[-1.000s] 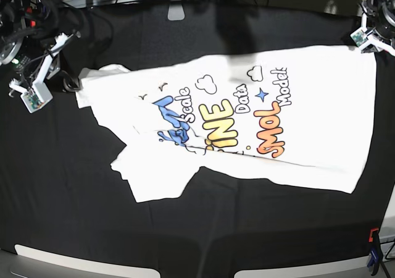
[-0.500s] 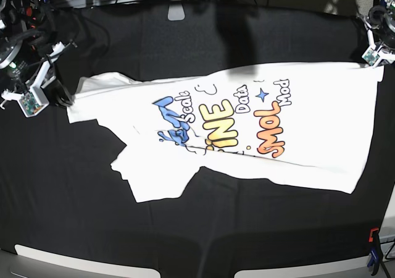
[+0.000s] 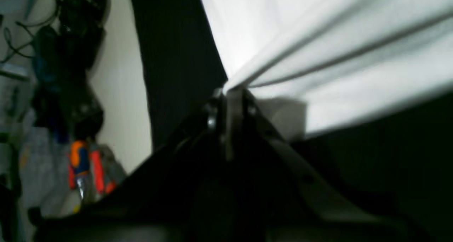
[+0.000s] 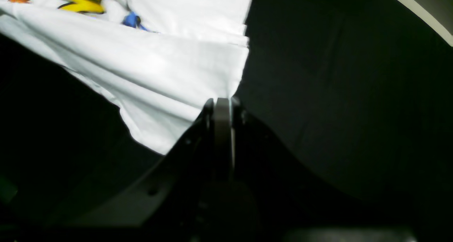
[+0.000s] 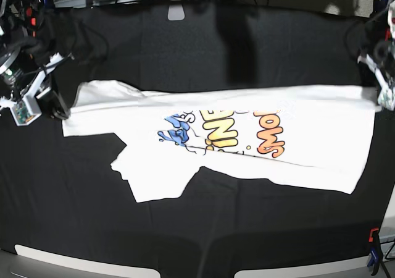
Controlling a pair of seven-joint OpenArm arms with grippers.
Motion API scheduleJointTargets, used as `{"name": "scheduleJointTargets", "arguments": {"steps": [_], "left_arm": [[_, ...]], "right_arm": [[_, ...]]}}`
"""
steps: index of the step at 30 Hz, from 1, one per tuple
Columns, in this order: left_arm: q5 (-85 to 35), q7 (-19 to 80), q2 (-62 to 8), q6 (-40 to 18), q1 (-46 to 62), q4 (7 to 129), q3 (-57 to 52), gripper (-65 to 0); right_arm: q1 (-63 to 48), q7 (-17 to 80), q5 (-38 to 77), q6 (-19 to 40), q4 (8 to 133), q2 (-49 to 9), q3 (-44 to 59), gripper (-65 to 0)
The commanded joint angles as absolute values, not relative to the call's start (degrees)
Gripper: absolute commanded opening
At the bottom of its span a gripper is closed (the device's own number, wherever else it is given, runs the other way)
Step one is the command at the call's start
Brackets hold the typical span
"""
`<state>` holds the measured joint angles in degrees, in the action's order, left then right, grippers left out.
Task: Layout the t-shirt on the table in an organized manner, then fold the t-shirt properly
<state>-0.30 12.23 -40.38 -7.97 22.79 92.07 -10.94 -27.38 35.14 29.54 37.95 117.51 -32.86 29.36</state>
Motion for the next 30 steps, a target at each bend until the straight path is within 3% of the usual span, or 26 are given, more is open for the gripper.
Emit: {"name": "scheduleJointTargets", "arguments": {"steps": [1, 6, 8, 10, 18, 23, 30], "left_arm": [[-0.80, 12.62, -41.45, -7.29, 21.10, 92.62, -11.64, -65.0], [-1.63, 15.22, -40.80, -8.91, 16.12, 92.53, -11.62, -63.5], [-1.58, 15.20, -40.84, -9.37, 15.64, 92.53, -11.62, -49.6], [-1.58, 15.25, -40.84, -9.87, 15.57, 92.53, -11.62, -44.4], [-1.56, 15.20, -40.86, -16.75, 15.57, 92.53, -11.62, -44.6], [3.66, 11.70, -40.84, -28.40, 15.57, 92.53, -10.87, -44.6], [22.50, 4.58, -41.39, -24.99, 13.28, 87.09, -2.35, -44.6]], "right_arm": [[-26.83, 34.26, 29.74, 37.47, 117.78, -33.80, 29.98, -65.0], [-26.68, 35.24, 29.93, 37.47, 117.51, -33.45, 29.98, -65.0], [-26.68, 35.22, 30.22, 37.47, 117.51, -32.73, 29.98, -65.0], [-26.68, 35.22, 30.20, 37.47, 117.51, -31.75, 29.98, -65.0], [-26.68, 35.20, 30.17, 37.50, 117.51, -30.00, 29.98, -65.0], [-26.68, 35.18, 30.22, 37.50, 117.51, -30.00, 29.98, -65.0], [-26.68, 35.27, 30.20, 37.47, 117.51, -30.00, 29.98, -65.0]]}}
